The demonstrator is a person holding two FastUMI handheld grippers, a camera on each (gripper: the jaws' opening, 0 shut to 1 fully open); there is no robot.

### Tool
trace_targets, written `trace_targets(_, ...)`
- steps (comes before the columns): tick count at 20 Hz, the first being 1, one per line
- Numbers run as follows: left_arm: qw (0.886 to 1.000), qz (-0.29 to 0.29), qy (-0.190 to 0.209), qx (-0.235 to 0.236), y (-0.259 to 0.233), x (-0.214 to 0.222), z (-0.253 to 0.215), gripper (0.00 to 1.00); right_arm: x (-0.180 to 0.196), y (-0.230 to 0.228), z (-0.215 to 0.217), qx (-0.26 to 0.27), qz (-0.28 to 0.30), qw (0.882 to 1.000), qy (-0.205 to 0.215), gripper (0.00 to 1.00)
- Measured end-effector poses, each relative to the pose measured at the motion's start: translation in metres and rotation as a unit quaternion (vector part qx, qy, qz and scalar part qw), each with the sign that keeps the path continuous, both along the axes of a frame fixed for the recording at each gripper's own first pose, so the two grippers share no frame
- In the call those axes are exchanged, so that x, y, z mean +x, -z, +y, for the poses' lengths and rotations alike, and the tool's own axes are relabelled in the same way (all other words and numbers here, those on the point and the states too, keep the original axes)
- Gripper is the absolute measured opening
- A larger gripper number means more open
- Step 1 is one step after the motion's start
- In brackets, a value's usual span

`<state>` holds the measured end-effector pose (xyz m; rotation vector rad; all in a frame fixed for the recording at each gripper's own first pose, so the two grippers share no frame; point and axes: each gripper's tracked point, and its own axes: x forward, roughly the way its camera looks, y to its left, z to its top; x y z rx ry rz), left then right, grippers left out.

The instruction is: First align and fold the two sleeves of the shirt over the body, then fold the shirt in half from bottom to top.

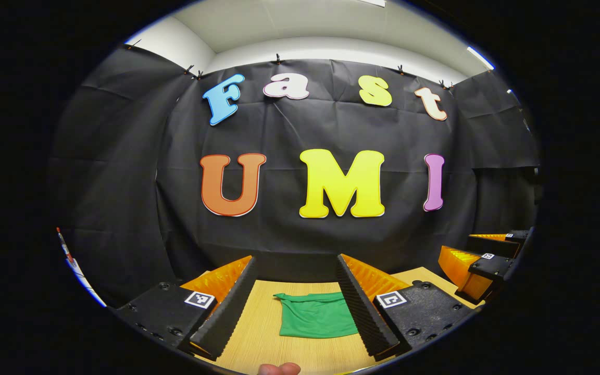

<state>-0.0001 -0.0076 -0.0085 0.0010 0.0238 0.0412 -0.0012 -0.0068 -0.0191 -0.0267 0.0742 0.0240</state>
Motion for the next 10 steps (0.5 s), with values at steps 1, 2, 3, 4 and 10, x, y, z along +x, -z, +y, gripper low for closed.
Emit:
trace_targets(1,1.000,0.000,-0.001,0.001,-0.001,0.001,0.000,0.97,0.000,0.000,0.000,0.002,0.000,1.000,-0.001,0.80)
trace_targets(2,1.000,0.000,-0.002,0.002,0.000,0.001,0.000,0.97,0.001,0.000,0.001,0.002,0.000,1.000,-0.001,0.80)
trace_targets(3,1.000,-0.001,-0.001,0.001,0.000,0.000,0.001,0.97,0.002,0.000,0.001,0.003,0.001,1.000,-0.001,0.80)
trace_targets(4,1.000,-0.003,0.000,0.001,-0.001,0.001,0.000,0.97,0.003,0.001,0.002,0.004,0.001,1.000,-0.002,0.80)
trace_targets(10,1.000,-0.001,-0.001,0.008,0.000,0.010,0.003,0.96,0.013,0.003,0.007,0.005,0.005,1.000,-0.006,0.81)
